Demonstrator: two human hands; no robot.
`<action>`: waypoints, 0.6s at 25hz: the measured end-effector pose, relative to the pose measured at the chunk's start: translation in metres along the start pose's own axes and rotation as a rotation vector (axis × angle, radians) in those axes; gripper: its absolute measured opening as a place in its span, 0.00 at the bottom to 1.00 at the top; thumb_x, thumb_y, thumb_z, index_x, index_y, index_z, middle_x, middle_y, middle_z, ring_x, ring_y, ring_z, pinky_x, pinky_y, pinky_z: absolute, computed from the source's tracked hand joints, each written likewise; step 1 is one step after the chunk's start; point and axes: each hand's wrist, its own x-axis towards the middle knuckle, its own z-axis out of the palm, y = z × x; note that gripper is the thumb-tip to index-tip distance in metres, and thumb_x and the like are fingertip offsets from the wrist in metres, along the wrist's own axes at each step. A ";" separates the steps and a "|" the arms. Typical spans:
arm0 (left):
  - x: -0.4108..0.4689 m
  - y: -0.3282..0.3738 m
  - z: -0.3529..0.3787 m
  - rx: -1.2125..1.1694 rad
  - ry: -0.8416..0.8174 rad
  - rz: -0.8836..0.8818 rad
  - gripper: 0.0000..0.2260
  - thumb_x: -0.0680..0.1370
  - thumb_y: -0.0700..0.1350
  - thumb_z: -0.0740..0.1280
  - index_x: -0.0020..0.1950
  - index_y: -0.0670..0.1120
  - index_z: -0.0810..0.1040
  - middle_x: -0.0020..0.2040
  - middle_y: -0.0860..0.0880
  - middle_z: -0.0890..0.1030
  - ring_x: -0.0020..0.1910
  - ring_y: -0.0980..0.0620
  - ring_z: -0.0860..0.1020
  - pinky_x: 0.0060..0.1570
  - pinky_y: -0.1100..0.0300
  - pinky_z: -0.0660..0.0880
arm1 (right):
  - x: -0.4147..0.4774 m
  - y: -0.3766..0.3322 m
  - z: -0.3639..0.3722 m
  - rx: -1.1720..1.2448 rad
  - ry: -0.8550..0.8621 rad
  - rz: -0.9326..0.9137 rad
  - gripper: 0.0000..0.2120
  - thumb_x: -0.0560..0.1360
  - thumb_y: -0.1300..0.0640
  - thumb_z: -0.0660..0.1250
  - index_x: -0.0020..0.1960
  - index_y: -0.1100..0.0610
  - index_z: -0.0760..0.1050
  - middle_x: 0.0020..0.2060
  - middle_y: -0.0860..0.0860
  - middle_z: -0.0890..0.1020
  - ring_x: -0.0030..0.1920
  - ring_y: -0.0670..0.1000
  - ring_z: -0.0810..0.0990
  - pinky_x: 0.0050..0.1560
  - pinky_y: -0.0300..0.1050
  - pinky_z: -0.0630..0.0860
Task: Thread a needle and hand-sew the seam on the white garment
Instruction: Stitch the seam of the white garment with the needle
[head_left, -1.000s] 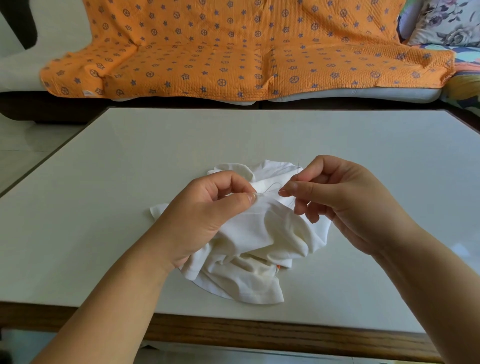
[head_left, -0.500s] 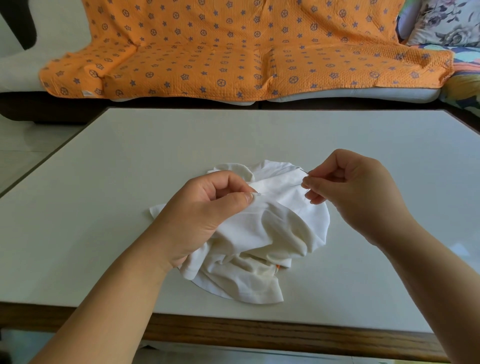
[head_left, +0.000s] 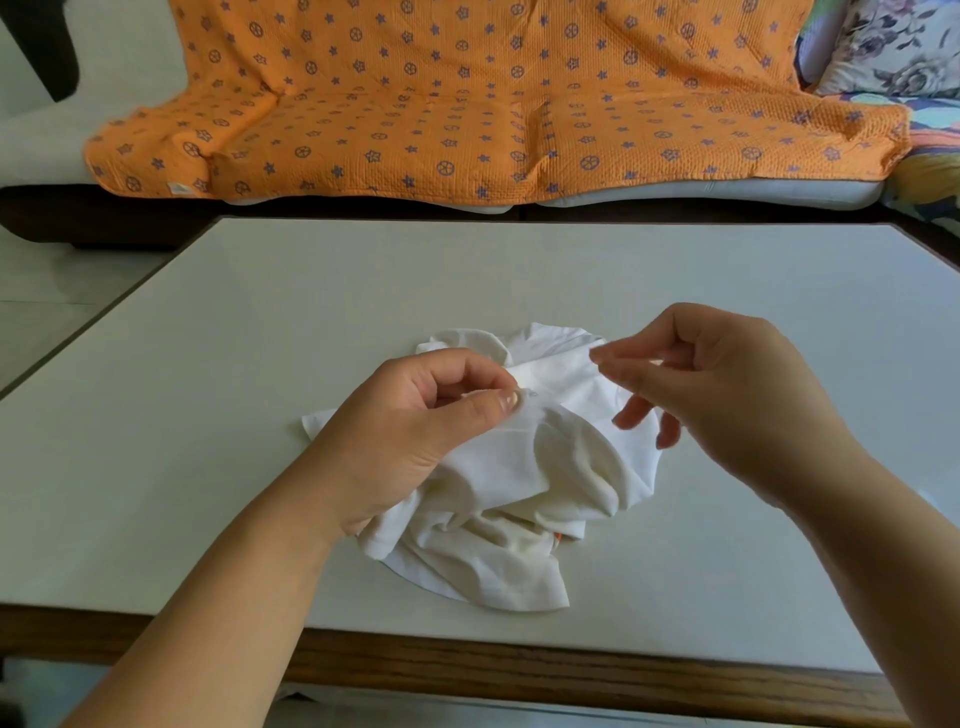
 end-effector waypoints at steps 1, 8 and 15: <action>-0.001 0.001 0.000 0.028 0.001 0.001 0.06 0.70 0.52 0.72 0.43 0.53 0.84 0.43 0.34 0.78 0.43 0.47 0.76 0.48 0.55 0.72 | -0.006 -0.008 0.001 0.147 -0.041 -0.002 0.06 0.69 0.53 0.75 0.38 0.54 0.80 0.33 0.54 0.85 0.26 0.52 0.80 0.29 0.40 0.75; -0.004 0.008 0.004 0.111 0.043 0.062 0.09 0.69 0.55 0.72 0.45 0.53 0.86 0.45 0.42 0.84 0.49 0.42 0.82 0.51 0.50 0.78 | -0.019 -0.012 0.019 0.504 -0.298 0.089 0.04 0.72 0.63 0.70 0.43 0.65 0.79 0.35 0.62 0.85 0.34 0.55 0.84 0.35 0.39 0.79; -0.007 0.010 0.000 0.216 0.073 0.074 0.06 0.72 0.52 0.70 0.45 0.53 0.85 0.41 0.51 0.85 0.44 0.52 0.83 0.45 0.62 0.79 | -0.017 -0.010 0.023 0.543 -0.193 0.064 0.05 0.68 0.62 0.71 0.41 0.64 0.80 0.33 0.61 0.85 0.35 0.56 0.85 0.37 0.39 0.80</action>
